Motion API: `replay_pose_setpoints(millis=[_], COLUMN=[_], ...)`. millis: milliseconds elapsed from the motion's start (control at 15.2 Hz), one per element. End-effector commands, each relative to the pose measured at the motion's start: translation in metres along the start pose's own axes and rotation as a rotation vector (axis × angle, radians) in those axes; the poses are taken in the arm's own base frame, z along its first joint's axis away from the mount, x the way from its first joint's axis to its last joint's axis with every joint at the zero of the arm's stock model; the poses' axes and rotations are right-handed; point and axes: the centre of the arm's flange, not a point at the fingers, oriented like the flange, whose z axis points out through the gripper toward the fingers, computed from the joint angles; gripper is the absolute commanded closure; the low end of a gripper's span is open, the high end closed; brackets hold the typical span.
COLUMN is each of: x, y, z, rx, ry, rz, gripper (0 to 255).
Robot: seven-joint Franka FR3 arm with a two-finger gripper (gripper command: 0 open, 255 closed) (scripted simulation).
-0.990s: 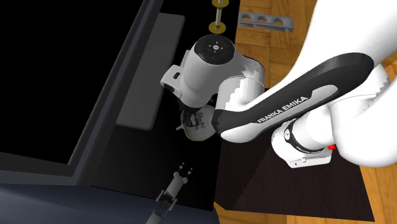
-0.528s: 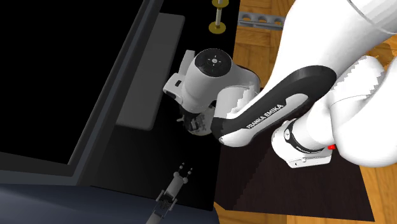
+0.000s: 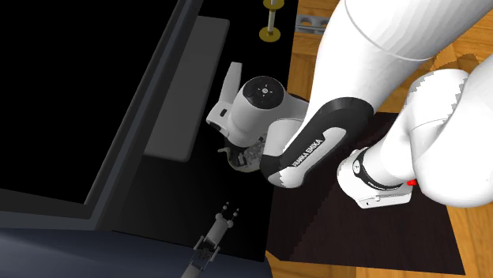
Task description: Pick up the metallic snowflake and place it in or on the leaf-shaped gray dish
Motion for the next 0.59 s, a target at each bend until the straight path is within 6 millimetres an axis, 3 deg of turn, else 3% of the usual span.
replay_pose_setpoints(millis=[0, 330, 396, 528], x=[-0.0004, -0.0003, -0.0003, -0.0006], y=[-0.0002, -0.0002, -0.0002, -0.0002], z=[0.0026, 0.0026, 0.0026, 0.0026], rx=[0.0, 0.0, 0.0, 0.0], ry=[-0.001, -0.001, -0.001, -0.001], rz=[0.0, 0.0, 0.0, 0.0], gripper=[255, 255, 0, 0])
